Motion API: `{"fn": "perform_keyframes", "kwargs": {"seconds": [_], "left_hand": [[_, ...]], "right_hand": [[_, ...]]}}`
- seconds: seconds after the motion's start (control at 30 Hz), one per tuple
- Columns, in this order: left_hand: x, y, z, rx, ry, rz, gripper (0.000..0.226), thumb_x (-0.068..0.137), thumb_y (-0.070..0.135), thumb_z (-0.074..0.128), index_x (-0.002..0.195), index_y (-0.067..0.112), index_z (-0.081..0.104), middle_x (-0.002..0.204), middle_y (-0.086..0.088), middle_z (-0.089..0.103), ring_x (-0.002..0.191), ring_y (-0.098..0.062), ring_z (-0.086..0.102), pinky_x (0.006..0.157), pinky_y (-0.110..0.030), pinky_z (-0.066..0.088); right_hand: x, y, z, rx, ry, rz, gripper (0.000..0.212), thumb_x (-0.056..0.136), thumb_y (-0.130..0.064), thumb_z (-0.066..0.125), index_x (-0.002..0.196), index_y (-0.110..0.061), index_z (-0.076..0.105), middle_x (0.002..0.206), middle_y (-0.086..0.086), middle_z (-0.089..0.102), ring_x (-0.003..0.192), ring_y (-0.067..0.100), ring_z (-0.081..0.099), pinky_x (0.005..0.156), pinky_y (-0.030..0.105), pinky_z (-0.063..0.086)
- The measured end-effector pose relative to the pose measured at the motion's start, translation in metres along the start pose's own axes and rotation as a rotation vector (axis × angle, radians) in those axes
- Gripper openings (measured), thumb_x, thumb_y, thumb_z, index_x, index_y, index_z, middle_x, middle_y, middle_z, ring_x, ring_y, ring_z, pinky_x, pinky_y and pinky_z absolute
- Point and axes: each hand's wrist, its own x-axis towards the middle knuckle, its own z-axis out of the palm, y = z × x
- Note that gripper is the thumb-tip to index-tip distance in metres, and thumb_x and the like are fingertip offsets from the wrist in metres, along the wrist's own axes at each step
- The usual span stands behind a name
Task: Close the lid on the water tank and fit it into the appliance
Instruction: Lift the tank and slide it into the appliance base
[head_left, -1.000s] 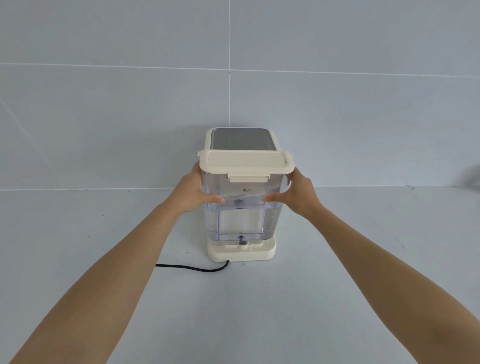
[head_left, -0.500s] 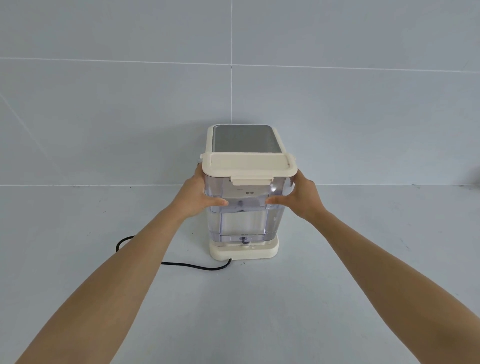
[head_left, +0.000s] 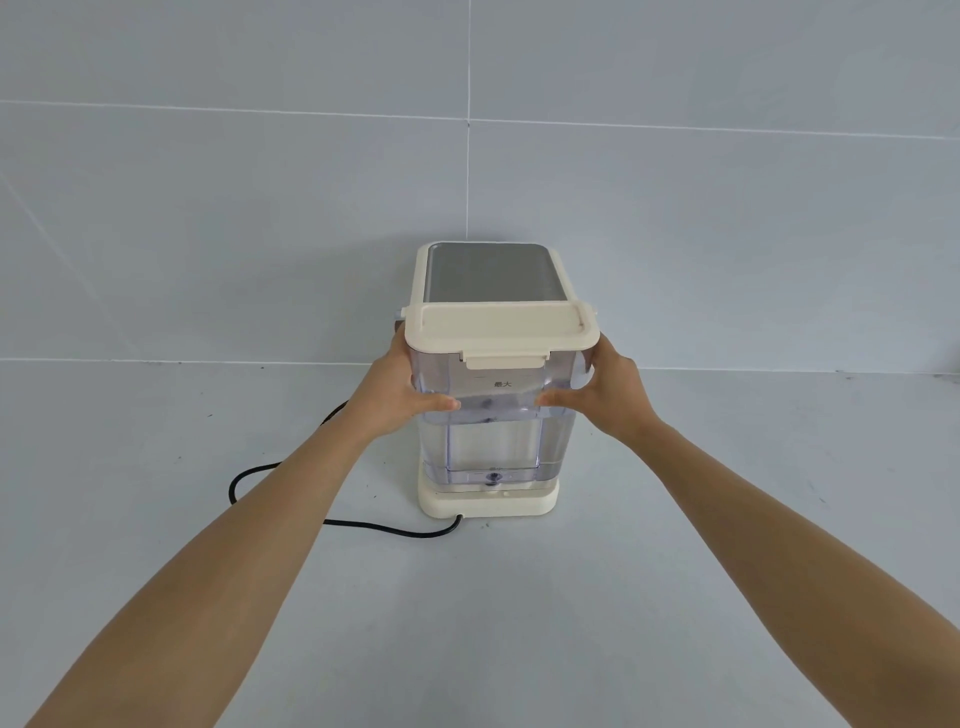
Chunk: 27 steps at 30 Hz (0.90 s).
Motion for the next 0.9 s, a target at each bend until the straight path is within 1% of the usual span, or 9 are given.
{"fn": "perform_keyframes", "kwargs": {"seconds": [0.1, 0.2, 0.3, 0.47, 0.57, 0.67, 0.8, 0.87, 0.9], "left_hand": [[0.000, 0.000, 0.000, 0.014, -0.003, 0.008, 0.094, 0.064, 0.010, 0.078, 0.137, 0.013, 0.019, 0.123, 0.010, 0.036, 0.114, -0.008, 0.037, 0.093, -0.022, 0.031], [-0.002, -0.001, 0.001, 0.013, -0.009, 0.018, 0.094, 0.065, 0.009, 0.078, 0.138, 0.014, 0.019, 0.125, 0.011, 0.034, 0.115, -0.007, 0.035, 0.093, -0.017, 0.029], [-0.003, -0.003, 0.002, 0.018, -0.016, 0.018, 0.096, 0.064, 0.009, 0.078, 0.138, 0.014, 0.017, 0.129, 0.009, 0.036, 0.117, -0.009, 0.036, 0.096, -0.022, 0.030], [-0.003, -0.008, 0.002, -0.011, -0.030, -0.011, 0.099, 0.064, 0.008, 0.078, 0.139, 0.017, 0.015, 0.137, 0.002, 0.040, 0.128, -0.017, 0.038, 0.103, -0.027, 0.032], [-0.004, -0.009, 0.002, -0.031, -0.033, -0.020, 0.099, 0.063, 0.008, 0.078, 0.138, 0.019, 0.015, 0.136, 0.002, 0.042, 0.127, -0.018, 0.040, 0.105, -0.031, 0.033], [-0.005, -0.010, 0.003, -0.003, -0.028, -0.008, 0.101, 0.062, 0.010, 0.080, 0.139, 0.020, 0.015, 0.136, 0.001, 0.044, 0.126, -0.018, 0.042, 0.102, -0.030, 0.036], [-0.010, -0.007, 0.003, 0.031, 0.046, 0.022, 0.106, 0.059, 0.009, 0.082, 0.138, 0.023, 0.013, 0.118, 0.008, 0.049, 0.109, -0.016, 0.050, 0.087, -0.024, 0.037], [-0.011, -0.007, 0.003, 0.026, 0.074, 0.029, 0.114, 0.057, 0.009, 0.082, 0.139, 0.026, 0.006, 0.115, 0.008, 0.049, 0.102, -0.016, 0.052, 0.086, -0.026, 0.040], [-0.011, -0.008, 0.003, 0.020, 0.075, 0.033, 0.117, 0.057, 0.009, 0.083, 0.140, 0.027, 0.002, 0.115, 0.008, 0.049, 0.103, -0.017, 0.052, 0.089, -0.028, 0.042]], "right_hand": [[-0.001, 0.001, 0.001, 0.001, 0.002, -0.005, 0.079, 0.061, -0.022, 0.080, 0.128, -0.012, 0.039, 0.097, -0.009, 0.049, 0.089, 0.016, 0.045, 0.073, 0.020, 0.032], [-0.002, 0.004, 0.001, -0.011, 0.001, 0.002, 0.082, 0.061, -0.023, 0.081, 0.129, -0.013, 0.037, 0.086, -0.017, 0.046, 0.089, 0.015, 0.045, 0.070, 0.015, 0.031], [-0.004, 0.007, 0.004, -0.021, -0.003, 0.013, 0.083, 0.061, -0.025, 0.080, 0.130, -0.011, 0.035, 0.079, -0.026, 0.038, 0.089, 0.014, 0.044, 0.070, 0.015, 0.031], [-0.006, 0.012, 0.011, -0.008, 0.002, 0.020, 0.086, 0.062, -0.024, 0.080, 0.132, -0.012, 0.033, 0.080, -0.028, 0.036, 0.090, 0.014, 0.044, 0.067, 0.011, 0.031], [-0.006, 0.013, 0.010, -0.014, 0.000, 0.016, 0.085, 0.062, -0.023, 0.080, 0.131, -0.010, 0.033, 0.079, -0.027, 0.035, 0.087, 0.015, 0.044, 0.060, 0.008, 0.035], [-0.006, 0.015, 0.012, -0.001, -0.006, 0.015, 0.085, 0.063, -0.022, 0.080, 0.132, -0.011, 0.032, 0.081, -0.027, 0.037, 0.090, 0.013, 0.043, 0.065, 0.008, 0.030], [-0.006, 0.016, 0.012, 0.022, -0.023, 0.014, 0.088, 0.063, -0.024, 0.080, 0.134, -0.011, 0.030, 0.100, -0.012, 0.045, 0.095, 0.012, 0.042, 0.073, 0.012, 0.030], [-0.005, 0.016, 0.011, 0.030, -0.035, 0.001, 0.084, 0.064, -0.022, 0.079, 0.132, -0.011, 0.032, 0.103, -0.008, 0.047, 0.094, 0.014, 0.042, 0.069, 0.010, 0.028], [-0.004, 0.016, 0.010, 0.029, -0.046, -0.010, 0.083, 0.064, -0.023, 0.079, 0.132, -0.012, 0.032, 0.103, -0.007, 0.048, 0.094, 0.015, 0.043, 0.069, 0.010, 0.028]]}}
